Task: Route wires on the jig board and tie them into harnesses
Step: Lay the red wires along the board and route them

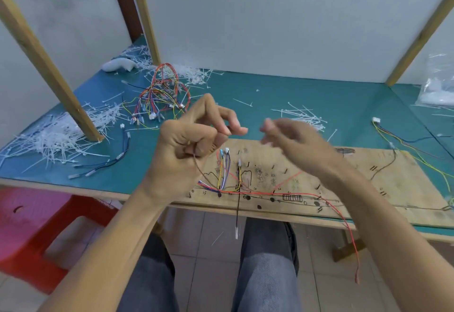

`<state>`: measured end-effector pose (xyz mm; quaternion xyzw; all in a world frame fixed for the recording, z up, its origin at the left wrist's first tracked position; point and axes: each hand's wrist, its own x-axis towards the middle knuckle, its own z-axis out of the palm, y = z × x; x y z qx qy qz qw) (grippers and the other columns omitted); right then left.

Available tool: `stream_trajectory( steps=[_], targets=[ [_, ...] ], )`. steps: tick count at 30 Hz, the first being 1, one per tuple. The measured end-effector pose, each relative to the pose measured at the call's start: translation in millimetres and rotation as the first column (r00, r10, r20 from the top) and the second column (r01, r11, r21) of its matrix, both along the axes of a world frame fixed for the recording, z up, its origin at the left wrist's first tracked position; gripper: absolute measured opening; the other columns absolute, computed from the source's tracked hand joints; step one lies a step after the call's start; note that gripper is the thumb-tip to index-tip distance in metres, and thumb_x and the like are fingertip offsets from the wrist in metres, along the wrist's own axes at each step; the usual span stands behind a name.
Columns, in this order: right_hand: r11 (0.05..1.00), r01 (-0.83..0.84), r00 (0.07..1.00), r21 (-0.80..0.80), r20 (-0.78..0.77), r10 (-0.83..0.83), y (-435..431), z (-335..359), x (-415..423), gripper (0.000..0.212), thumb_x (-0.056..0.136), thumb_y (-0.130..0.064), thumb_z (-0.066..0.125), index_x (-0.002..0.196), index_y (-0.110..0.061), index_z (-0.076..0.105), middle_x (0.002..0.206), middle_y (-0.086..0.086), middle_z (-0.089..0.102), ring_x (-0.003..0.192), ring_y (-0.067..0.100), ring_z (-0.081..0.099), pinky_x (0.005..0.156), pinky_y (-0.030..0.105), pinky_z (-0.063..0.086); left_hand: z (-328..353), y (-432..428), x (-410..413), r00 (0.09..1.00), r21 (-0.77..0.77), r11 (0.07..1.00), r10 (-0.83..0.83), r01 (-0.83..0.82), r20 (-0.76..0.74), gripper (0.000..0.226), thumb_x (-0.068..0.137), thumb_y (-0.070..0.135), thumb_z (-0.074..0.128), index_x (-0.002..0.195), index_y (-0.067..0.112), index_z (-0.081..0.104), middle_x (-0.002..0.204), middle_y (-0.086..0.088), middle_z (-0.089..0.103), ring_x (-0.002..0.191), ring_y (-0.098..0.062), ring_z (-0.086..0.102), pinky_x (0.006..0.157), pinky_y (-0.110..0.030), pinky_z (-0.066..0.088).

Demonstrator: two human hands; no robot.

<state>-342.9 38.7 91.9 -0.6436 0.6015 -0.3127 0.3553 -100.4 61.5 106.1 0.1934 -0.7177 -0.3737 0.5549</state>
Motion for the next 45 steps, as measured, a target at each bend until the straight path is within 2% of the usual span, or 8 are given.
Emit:
stream_trajectory(
  steps=[6, 10, 14, 18, 22, 32, 40, 45],
  targets=[
    [0.871, -0.485, 0.754, 0.071, 0.539, 0.376, -13.7, -16.0, 47.6, 0.044, 0.101, -0.047, 0.061, 0.138, -0.023, 0.060, 0.108, 0.011, 0.078, 0.110, 0.031, 0.073, 0.101, 0.047, 0.051, 14.3, -1.1, 10.0, 0.973, -0.157, 0.988, 0.048, -0.012, 0.225, 0.061, 0.081, -0.035, 0.049, 0.054, 0.017, 0.033, 0.100, -0.020, 0.046, 0.093, -0.036, 0.049, 0.077, -0.042, 0.043],
    [0.907, -0.420, 0.453, -0.026, 0.860, 0.234, -14.0, -27.0, 37.2, 0.011, 0.098, -0.018, 0.064, 0.100, -0.006, 0.063, 0.086, 0.010, 0.060, 0.072, 0.024, 0.062, 0.064, 0.031, 0.053, 3.2, 6.2, 40.6, 0.942, -0.068, 0.995, 0.091, -0.073, 0.324, 0.065, 0.071, -0.046, 0.048, 0.060, 0.018, 0.046, 0.126, -0.007, 0.044, 0.113, -0.031, 0.041, 0.081, -0.053, 0.042],
    [0.963, -0.268, 0.435, -0.020, 0.890, 0.139, -16.8, -27.4, 19.8, 0.010, 0.097, -0.009, 0.061, 0.099, -0.004, 0.069, 0.086, 0.009, 0.063, 0.070, 0.022, 0.064, 0.063, 0.029, 0.057, -14.3, 27.0, 77.7, 0.957, 0.150, 0.980, 0.087, -0.132, 0.277, 0.039, 0.095, -0.012, 0.055, 0.081, 0.024, 0.058, 0.121, -0.009, 0.046, 0.124, -0.029, 0.046, 0.108, -0.044, 0.052],
    [0.984, -0.178, 0.374, 0.004, 0.925, 0.064, -13.1, -20.0, 8.9, 0.026, 0.090, -0.001, 0.056, 0.111, -0.002, 0.070, 0.099, 0.010, 0.067, 0.069, 0.021, 0.063, 0.062, 0.027, 0.054, -27.5, 53.3, 94.0, 1.000, 0.420, 0.907, -0.025, 0.030, -0.019, 0.024, 0.091, -0.015, 0.042, 0.087, 0.009, 0.037, 0.107, -0.029, 0.064, 0.105, -0.050, 0.067, 0.090, -0.053, 0.061],
    [0.966, -0.256, 0.455, 0.040, 0.886, 0.084, -9.7, -24.3, 14.6, 0.030, 0.084, -0.004, 0.052, 0.108, 0.001, 0.070, 0.096, 0.013, 0.062, 0.061, 0.021, 0.053, 0.057, 0.029, 0.046, -44.1, 71.9, 94.8, 0.982, 0.566, 0.809, -0.074, 0.161, -0.173, 0.024, 0.074, -0.011, 0.049, 0.088, 0.007, 0.041, 0.087, -0.035, 0.063, 0.059, -0.041, 0.063, 0.056, -0.040, 0.056],
    [0.888, -0.453, 0.598, -0.078, 0.712, 0.367, -3.3, -46.8, 43.7, 0.034, 0.097, -0.005, 0.069, 0.131, -0.009, 0.065, 0.094, 0.016, 0.058, 0.068, 0.028, 0.060, 0.057, 0.033, 0.051, -96.8, 83.8, 71.8, 0.998, 0.896, 0.441, -0.048, 0.049, -0.031, 0.035, 0.109, 0.055, 0.046, 0.142, 0.045, 0.050, 0.122, -0.023, 0.074, 0.092, -0.050, 0.076, 0.070, -0.040, 0.065],
    [0.905, -0.411, 0.791, -0.112, 0.449, 0.415, 1.3, -49.8, 49.7, 0.067, 0.101, 0.001, 0.066, 0.151, -0.040, 0.051, 0.096, 0.013, 0.060, 0.060, 0.026, 0.055, 0.050, 0.036, 0.046, -103.6, 63.8, 75.2, 0.974, 0.820, 0.550, 0.052, 0.157, -0.222, 0.038, 0.092, 0.004, 0.063, 0.130, 0.010, 0.068, 0.113, -0.026, 0.069, 0.091, -0.039, 0.072, 0.071, -0.046, 0.064],
    [0.932, -0.331, 0.838, -0.145, 0.410, 0.361, 6.8, -57.2, 51.0, 0.088, 0.094, -0.003, 0.075, 0.156, -0.054, 0.037, 0.101, 0.016, 0.058, 0.060, 0.031, 0.060, 0.049, 0.038, 0.049, -111.2, 59.6, 65.2, 0.931, 0.655, 0.672, 0.335, -0.346, 0.149, 0.009, 0.097, 0.023, 0.076, 0.104, 0.024, 0.081, 0.095, -0.010, 0.079, 0.086, -0.030, 0.078, 0.065, -0.039, 0.066]
  ],
)
